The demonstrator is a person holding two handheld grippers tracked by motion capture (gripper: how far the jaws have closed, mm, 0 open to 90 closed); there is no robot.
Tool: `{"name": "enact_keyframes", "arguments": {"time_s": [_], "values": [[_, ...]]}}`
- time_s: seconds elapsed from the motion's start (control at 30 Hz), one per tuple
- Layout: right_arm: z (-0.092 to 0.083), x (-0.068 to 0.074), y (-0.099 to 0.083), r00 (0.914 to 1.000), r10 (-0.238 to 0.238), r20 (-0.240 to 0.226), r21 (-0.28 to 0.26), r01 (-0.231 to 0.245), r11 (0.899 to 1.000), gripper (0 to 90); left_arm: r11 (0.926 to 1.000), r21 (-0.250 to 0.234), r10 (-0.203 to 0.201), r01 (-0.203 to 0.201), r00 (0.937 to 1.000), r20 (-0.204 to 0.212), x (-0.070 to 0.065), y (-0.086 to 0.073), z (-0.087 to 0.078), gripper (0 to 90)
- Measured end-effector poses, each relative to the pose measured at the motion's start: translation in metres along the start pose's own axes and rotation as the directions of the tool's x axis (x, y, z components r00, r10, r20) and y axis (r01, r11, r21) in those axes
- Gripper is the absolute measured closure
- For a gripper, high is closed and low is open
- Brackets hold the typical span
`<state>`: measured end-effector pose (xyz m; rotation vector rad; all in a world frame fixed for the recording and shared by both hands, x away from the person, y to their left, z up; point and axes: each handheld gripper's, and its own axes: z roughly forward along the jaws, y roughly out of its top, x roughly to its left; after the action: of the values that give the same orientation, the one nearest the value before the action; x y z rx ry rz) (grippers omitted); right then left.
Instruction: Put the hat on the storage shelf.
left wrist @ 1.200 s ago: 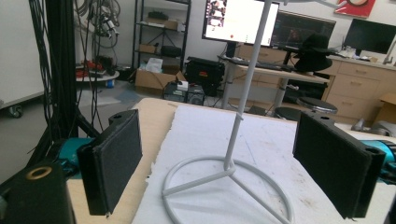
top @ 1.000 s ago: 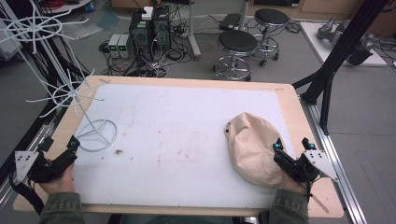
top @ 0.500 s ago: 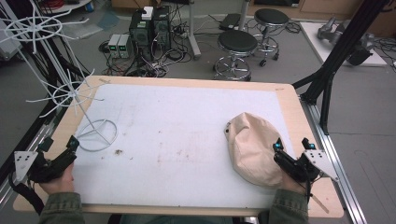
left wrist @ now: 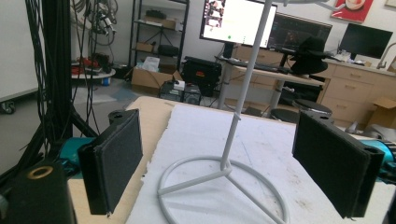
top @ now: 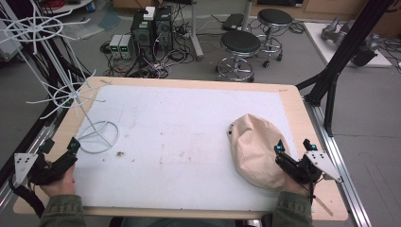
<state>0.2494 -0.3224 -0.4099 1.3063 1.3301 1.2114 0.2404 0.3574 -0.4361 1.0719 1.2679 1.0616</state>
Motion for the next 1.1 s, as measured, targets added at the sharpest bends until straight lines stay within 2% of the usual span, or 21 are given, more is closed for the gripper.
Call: {"name": "enact_keyframes", "arguments": {"time_s": [0.13, 0.27, 0.7, 0.83, 0.93, 1.1], "values": [[0.002, 0.0, 0.001, 0.9999, -0.016, -0.005, 0.007, 0.016, 1.0, 11.9, 1.0, 0.005, -0.003, 0.003, 1.0, 0.003, 0.0, 0.0, 0.001, 16.3], [0.005, 0.001, 0.006, 0.9997, 0.006, -0.024, 0.016, -0.005, 1.0, 12.0, 0.9999, 0.01, -0.002, 0.002, 1.0, 0.007, -0.001, -0.001, 0.002, 16.3], [0.012, 0.015, 0.019, 0.995, -0.092, -0.04, 0.028, 0.093, 0.995, 12.0, 0.9999, 0.016, -0.001, 0.001, 0.9999, 0.015, -0.001, -0.002, 0.004, 16.2], [0.015, 0.018, 0.022, 0.9949, -0.079, -0.063, 0.06, 0.083, 0.995, 11.9, 0.9998, 0.019, 0.001, -0.001, 0.9999, 0.017, -0.002, -0.002, 0.004, 16.2], [0.017, 0.019, 0.024, 0.9936, -0.095, -0.062, 0.082, 0.1, 0.992, 11.9, 0.9998, 0.022, 0.002, -0.003, 0.9998, 0.019, -0.002, -0.002, 0.005, 16.3], [0.027, 0.018, 0.027, 0.9913, -0.106, -0.079, 0.151, 0.117, 0.982, 11.4, 0.9998, 0.022, 0.003, -0.004, 0.9997, 0.025, -0.003, -0.002, 0.005, 16.2]]}}
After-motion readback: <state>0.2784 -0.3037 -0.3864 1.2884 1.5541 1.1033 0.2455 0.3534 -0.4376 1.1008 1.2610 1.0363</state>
